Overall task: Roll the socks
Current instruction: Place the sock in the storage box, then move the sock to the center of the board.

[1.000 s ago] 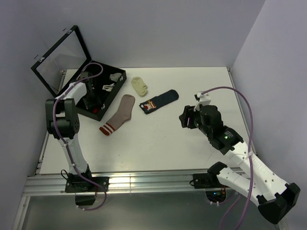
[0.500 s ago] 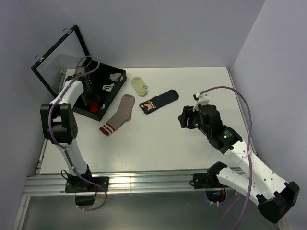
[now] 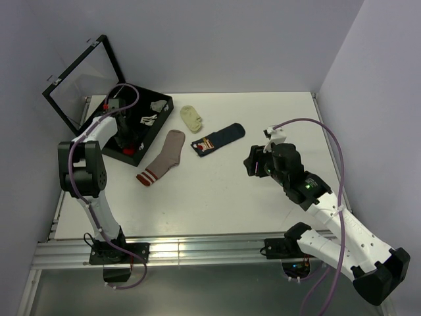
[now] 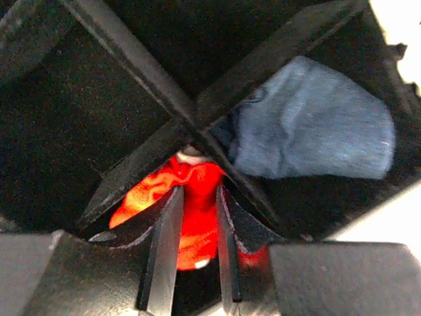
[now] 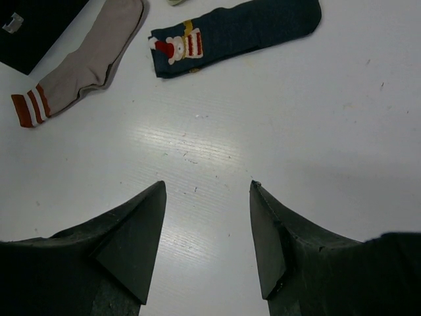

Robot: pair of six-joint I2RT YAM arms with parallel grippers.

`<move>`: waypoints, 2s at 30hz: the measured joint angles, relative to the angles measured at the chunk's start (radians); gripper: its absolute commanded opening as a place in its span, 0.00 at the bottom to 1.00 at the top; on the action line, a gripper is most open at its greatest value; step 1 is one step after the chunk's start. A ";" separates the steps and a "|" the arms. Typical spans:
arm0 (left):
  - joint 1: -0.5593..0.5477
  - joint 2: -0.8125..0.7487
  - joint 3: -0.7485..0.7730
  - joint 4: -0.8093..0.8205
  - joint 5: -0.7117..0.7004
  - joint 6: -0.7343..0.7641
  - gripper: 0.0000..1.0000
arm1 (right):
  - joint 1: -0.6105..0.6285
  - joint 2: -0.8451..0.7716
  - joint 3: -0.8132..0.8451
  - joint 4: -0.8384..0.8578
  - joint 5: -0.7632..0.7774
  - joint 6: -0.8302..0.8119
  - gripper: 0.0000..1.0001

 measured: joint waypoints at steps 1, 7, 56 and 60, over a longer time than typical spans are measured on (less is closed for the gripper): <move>0.003 0.000 -0.014 0.013 0.000 -0.007 0.33 | 0.000 0.000 0.000 0.000 0.000 0.000 0.61; 0.031 -0.037 -0.117 0.129 0.037 -0.042 0.41 | 0.000 0.000 0.000 0.000 0.003 0.000 0.61; -0.063 -0.909 -0.312 -0.015 0.060 0.021 0.95 | -0.001 1.338 0.827 0.168 -0.177 0.037 0.41; -0.064 -0.958 -0.336 -0.009 0.070 0.021 0.95 | 0.002 1.376 0.830 0.153 -0.173 0.047 0.34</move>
